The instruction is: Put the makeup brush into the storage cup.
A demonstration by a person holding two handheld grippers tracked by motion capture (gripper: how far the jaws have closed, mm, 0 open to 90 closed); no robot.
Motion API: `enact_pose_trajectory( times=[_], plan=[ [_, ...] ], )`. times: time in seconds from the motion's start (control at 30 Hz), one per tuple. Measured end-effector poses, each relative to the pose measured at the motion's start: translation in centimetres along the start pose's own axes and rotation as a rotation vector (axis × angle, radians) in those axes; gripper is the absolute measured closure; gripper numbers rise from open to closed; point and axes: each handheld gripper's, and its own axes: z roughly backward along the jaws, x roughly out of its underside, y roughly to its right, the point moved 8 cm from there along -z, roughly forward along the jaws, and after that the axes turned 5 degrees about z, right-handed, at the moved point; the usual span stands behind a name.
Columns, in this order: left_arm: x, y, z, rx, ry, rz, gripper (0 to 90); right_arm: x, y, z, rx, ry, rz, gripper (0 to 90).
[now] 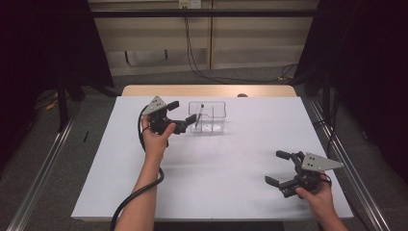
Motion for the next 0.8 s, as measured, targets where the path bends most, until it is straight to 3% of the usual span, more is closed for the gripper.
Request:
enact_pose_trajectory(
  times=[0.8],
  plan=[
    [0.6,0.7,1.8,0.027,-0.003,-0.035,0.0,-0.2,-0.1,-0.4,-0.011,0.01,-0.006,0.0]
  ],
)
